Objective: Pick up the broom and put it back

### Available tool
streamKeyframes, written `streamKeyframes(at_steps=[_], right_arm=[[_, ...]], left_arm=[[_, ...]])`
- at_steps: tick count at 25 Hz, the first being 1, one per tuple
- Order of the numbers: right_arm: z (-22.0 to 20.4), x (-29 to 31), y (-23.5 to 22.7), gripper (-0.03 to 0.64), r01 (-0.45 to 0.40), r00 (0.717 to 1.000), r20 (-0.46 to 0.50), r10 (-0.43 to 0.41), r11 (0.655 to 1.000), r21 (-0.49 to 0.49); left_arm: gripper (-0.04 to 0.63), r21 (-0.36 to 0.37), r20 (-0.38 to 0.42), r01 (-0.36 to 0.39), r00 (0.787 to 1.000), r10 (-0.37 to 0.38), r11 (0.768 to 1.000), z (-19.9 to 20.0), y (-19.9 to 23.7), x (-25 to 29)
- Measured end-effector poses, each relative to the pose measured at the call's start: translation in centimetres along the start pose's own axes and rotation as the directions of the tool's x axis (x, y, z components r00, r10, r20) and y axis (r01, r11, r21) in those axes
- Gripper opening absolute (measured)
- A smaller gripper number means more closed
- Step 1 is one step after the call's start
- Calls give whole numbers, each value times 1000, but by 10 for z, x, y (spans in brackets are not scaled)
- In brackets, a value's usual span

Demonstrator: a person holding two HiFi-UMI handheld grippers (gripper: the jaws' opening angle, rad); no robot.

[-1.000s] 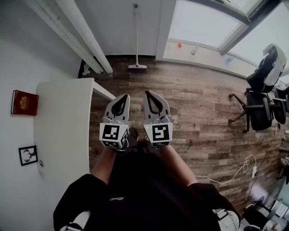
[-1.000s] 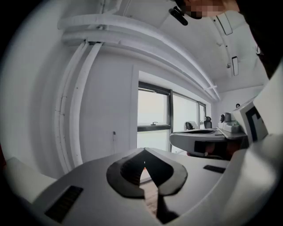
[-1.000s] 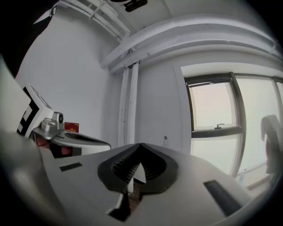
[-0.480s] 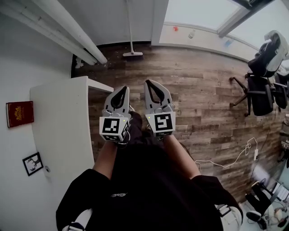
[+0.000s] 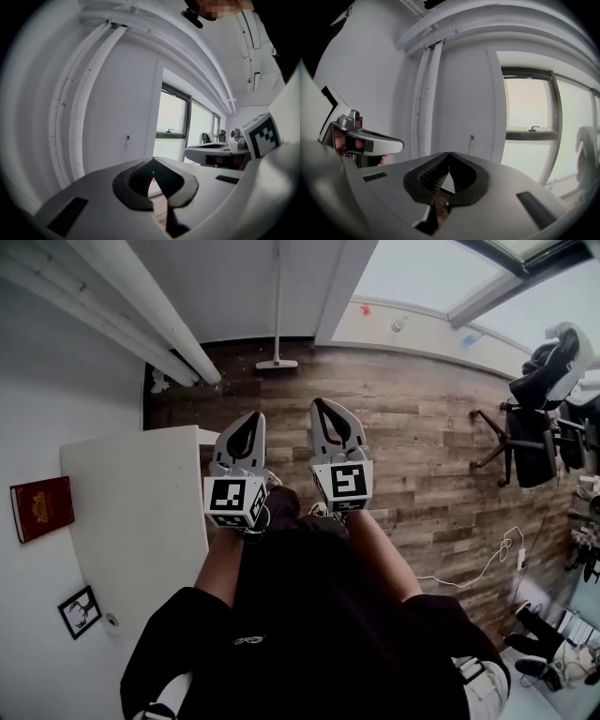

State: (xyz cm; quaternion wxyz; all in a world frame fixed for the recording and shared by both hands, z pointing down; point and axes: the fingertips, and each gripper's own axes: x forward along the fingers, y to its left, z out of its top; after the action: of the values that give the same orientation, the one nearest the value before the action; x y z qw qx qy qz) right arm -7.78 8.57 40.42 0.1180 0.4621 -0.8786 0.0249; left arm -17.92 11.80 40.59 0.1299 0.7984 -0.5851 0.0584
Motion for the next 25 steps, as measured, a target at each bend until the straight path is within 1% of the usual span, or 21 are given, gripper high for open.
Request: streamKeyframes(at_steps=[3,5,8,10,16,18,22,25], right_arm=[[11,24,1,21,21,1000,11,-21,1000,-5],[13,40,5,21,27,1000,3,-27,999,-24],[15,61,14,21,4,1000,-16,-5,999,-51],[20,74,16,21,-12,1000,-21,12,1000,-27],[-4,129,-4,21,-9,997,-73,10,1000,23],[-7,152,-13,21,-14,997,-81,17,999,39],[-30,206,-32,21,-8,994,-106,12,999,42],[-43,241,-45,21,3,993,-122,5,998,61]], left_arm=[[0,14,23,16,1000,-17,1000,13,19,11],[0,5,18,27,999,-27,1000,13,31,18],[0,-23,-1,23,1000,-23,999,10,51,29],[0,-32,-7,23,1000,-23,999,9,58,37],[0,-48,-39,17,999,-19,999,5,80,76],[0,-43,-53,12,999,-15,999,2,90,96],[0,-15,-98,-1,995,0,1000,-7,116,142],[0,-20,-131,3,991,-5,1000,-15,128,174]])
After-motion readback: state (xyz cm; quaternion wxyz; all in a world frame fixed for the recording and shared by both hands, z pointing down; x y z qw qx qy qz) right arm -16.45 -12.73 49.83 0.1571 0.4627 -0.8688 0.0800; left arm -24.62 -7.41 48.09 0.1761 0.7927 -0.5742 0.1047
